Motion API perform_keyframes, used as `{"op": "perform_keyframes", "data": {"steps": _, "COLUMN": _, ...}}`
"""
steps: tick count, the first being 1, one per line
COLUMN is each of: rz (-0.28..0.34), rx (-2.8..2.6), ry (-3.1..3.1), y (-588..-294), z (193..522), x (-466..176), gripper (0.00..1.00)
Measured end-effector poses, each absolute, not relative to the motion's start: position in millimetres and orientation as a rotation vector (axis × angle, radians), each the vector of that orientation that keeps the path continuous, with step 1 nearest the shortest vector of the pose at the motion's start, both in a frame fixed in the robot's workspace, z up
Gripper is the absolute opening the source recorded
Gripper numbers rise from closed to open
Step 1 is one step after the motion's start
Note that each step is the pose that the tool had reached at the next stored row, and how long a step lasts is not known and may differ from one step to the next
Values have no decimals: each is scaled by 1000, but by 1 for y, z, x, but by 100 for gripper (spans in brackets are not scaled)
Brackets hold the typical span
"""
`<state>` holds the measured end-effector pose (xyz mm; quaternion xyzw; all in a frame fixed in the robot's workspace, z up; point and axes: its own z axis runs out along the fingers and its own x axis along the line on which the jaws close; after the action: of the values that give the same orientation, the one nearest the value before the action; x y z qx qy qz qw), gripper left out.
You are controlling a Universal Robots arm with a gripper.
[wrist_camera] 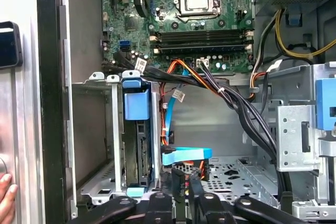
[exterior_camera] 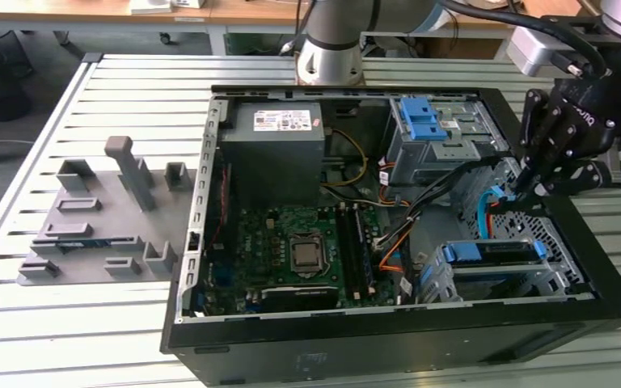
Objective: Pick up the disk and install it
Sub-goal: 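Insert the first disk wire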
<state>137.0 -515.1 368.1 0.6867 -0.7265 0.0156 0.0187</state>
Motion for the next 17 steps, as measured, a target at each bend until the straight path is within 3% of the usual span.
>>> {"op": "perform_keyframes", "data": {"steps": 2, "rz": 49, "rx": 2131, "ry": -2256, "y": -515, "z": 367, "x": 137, "gripper": 25}}
{"op": "perform_keyframes", "data": {"steps": 3, "rz": 49, "rx": 2131, "ry": -2256, "y": -515, "z": 367, "x": 137, "gripper": 31}}
{"op": "perform_keyframes", "data": {"steps": 14, "rz": 52, "rx": 2128, "ry": -2257, "y": -515, "z": 357, "x": 137, "gripper": 31}}
{"op": "perform_keyframes", "data": {"steps": 16, "rz": 52, "rx": 2127, "ry": -2257, "y": -515, "z": 356, "x": 137, "gripper": 29}}
{"op": "perform_keyframes", "data": {"steps": 17, "rz": 52, "rx": 2127, "ry": -2257, "y": -515, "z": 355, "x": 137, "gripper": 23}}
